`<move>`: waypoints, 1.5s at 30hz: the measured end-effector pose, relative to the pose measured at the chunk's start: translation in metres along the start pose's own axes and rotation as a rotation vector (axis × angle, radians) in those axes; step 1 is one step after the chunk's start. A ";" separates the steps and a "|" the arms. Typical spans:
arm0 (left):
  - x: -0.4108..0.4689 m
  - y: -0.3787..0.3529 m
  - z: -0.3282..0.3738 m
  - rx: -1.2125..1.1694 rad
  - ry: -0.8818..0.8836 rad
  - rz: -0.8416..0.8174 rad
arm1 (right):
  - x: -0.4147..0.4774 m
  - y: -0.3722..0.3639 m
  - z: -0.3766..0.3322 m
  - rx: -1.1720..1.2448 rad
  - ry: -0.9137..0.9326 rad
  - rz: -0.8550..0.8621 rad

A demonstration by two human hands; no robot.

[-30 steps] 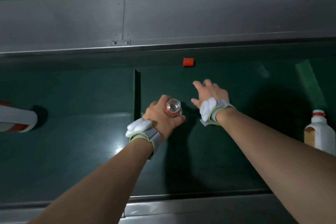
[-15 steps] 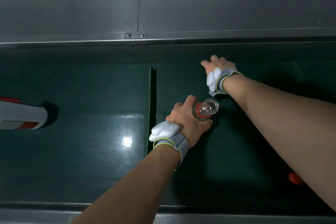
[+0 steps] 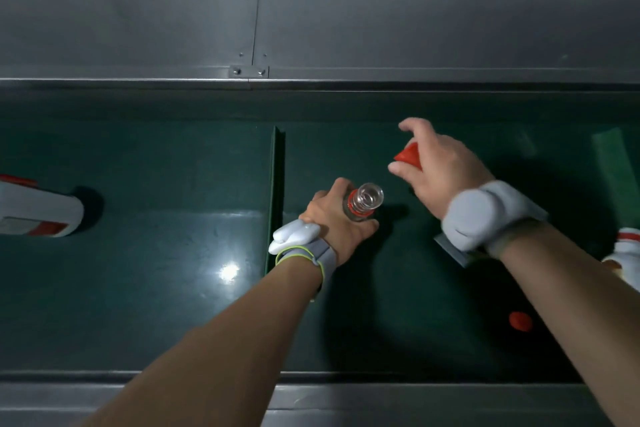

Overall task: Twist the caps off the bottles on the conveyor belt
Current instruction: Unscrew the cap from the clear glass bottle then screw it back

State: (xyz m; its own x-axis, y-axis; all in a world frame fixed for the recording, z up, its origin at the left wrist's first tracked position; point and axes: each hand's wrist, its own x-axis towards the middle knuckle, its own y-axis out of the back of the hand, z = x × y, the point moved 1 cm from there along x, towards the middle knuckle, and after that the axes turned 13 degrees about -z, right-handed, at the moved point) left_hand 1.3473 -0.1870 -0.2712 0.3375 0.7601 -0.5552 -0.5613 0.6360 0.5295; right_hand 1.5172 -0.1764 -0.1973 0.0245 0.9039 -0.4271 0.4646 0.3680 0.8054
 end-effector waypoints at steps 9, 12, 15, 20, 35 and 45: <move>-0.031 0.003 0.011 0.082 0.032 -0.126 | -0.114 0.018 -0.036 -0.029 0.134 -0.154; -0.057 -0.010 0.005 0.120 0.056 -0.205 | -0.132 0.006 -0.037 -0.060 0.195 -0.104; -0.080 -0.026 0.003 0.192 0.060 -0.233 | -0.147 -0.007 -0.038 -0.061 0.181 -0.084; -0.092 -0.033 0.011 0.242 0.065 -0.266 | -0.161 -0.018 -0.031 -0.138 0.192 -0.081; -0.096 -0.037 0.019 0.327 0.061 -0.275 | -0.163 -0.040 -0.029 -0.343 -0.078 -0.026; -0.097 -0.039 0.018 0.332 0.061 -0.283 | -0.161 -0.038 -0.027 -0.324 -0.182 -0.023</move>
State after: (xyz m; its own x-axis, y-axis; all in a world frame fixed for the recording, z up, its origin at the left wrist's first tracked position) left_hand 1.3504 -0.2836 -0.2264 0.3920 0.5466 -0.7399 -0.1768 0.8341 0.5225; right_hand 1.4717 -0.3305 -0.1480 0.1875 0.8516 -0.4895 0.1634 0.4644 0.8704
